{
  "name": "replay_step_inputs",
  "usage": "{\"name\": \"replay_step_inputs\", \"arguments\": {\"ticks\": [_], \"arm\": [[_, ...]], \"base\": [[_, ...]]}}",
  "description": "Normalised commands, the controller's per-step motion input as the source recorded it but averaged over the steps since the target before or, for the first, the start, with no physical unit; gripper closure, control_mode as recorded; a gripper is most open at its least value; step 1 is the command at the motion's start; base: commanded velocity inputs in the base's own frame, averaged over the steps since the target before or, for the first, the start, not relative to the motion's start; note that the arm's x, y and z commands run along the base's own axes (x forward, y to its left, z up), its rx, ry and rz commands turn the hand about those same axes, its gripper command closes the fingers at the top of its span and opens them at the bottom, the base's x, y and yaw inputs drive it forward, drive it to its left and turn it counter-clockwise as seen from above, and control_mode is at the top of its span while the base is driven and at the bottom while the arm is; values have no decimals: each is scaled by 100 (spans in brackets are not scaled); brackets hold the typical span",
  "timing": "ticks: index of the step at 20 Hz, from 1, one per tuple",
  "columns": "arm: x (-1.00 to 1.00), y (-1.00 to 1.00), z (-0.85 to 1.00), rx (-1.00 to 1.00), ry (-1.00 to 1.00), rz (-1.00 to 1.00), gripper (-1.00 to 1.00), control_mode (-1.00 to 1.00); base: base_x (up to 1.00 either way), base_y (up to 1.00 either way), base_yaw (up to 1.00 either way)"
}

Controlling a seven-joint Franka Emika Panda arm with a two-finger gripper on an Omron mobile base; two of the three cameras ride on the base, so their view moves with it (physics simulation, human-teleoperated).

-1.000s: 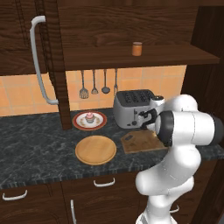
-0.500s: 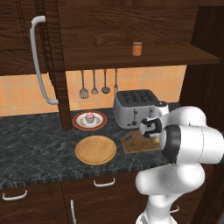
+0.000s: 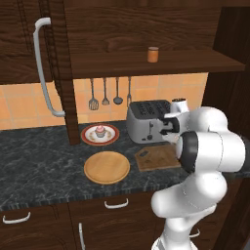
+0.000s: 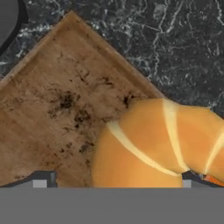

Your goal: From the different types of pastries on the counter, select a croissant and place it on the cutting board. Then retrieve a jar of jam from the cabinet and place it alongside the croissant on the cutting board.

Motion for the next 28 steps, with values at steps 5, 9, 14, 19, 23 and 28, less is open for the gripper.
{"name": "replay_step_inputs", "arguments": {"ticks": [5,9,14,19,23,28], "arm": [[97,0,-22,0,24,2,-100,-100],[-2,0,-19,0,7,-1,-100,-100],[-63,-13,-1,2,0,0,-100,-100],[-90,-1,69,-14,-24,-1,-100,-100],[-92,0,100,-21,-22,0,-100,-100],[-37,4,31,-1,-1,4,-100,-100]], "base": [[0,0,0],[0,0,0],[0,0,0],[0,0,0],[0,0,0],[0,0,0]]}}
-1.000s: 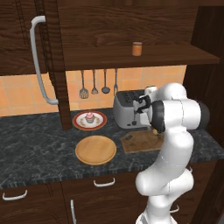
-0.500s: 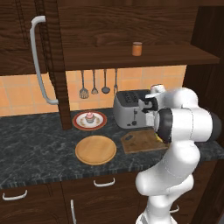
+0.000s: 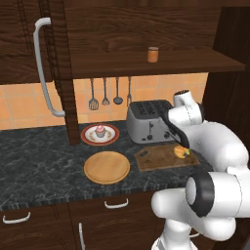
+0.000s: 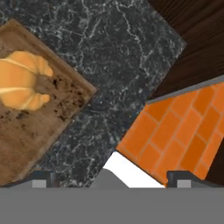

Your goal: From the different types of pastries on the counter, select a croissant and place it on the cutting board. Then retrieve a jar of jam from the cabinet and place it alongside the croissant on the cutting board.

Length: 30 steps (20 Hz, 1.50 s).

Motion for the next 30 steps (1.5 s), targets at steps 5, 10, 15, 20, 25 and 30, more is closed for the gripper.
{"name": "replay_step_inputs", "arguments": {"ticks": [5,10,15,20,25,30], "arm": [[-91,2,100,2,-3,19,-100,-100],[-75,9,100,0,0,18,-100,-100],[-36,5,39,0,-7,7,-100,-100],[-69,21,88,-2,-29,28,-100,-100],[-41,21,99,-8,-42,42,-100,-100],[-35,22,97,-22,-61,36,-100,-100]], "base": [[0,0,0],[0,0,0],[0,0,0],[0,0,0],[0,0,0],[0,0,0]]}}
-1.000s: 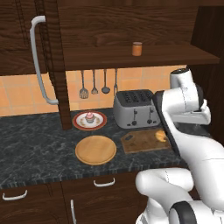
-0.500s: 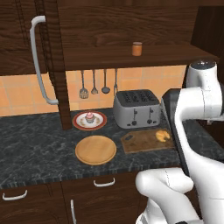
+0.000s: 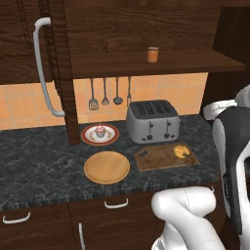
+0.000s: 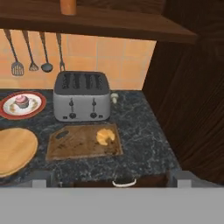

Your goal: From the different types of pastries on the counter, select a croissant and place it on the cutting board. Then retrieve a jar of jam from the cabinet and place it alongside the croissant on the cutting board.

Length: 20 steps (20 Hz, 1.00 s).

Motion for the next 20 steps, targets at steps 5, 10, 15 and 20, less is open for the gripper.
{"name": "replay_step_inputs", "arguments": {"ticks": [5,10,15,20], "arm": [[-81,23,88,-27,-79,-2,-100,-100],[-98,32,67,-20,-63,-24,-100,-100],[-13,1,2,0,-6,-2,-100,-100],[31,66,-5,0,-25,0,-100,-100]], "base": [[0,0,0],[0,0,0],[0,0,0],[0,0,0]]}}
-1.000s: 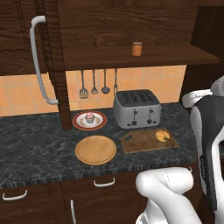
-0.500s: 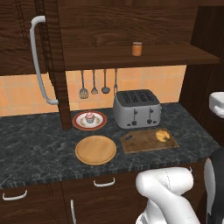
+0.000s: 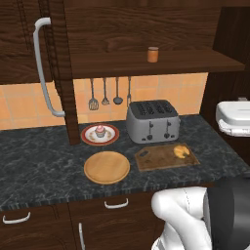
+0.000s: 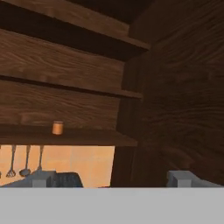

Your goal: From the different types of pastries on the counter, select a croissant and place it on the cutting board. Then retrieve a jar of jam from the cabinet and place it alongside the croissant on the cutting board.

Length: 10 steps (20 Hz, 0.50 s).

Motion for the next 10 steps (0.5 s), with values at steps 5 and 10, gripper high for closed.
{"name": "replay_step_inputs", "arguments": {"ticks": [5,10], "arm": [[64,67,-1,0,-18,0,-100,-100],[38,-4,-4,1,0,0,-100,-100]], "base": [[0,0,0],[0,0,0]]}}
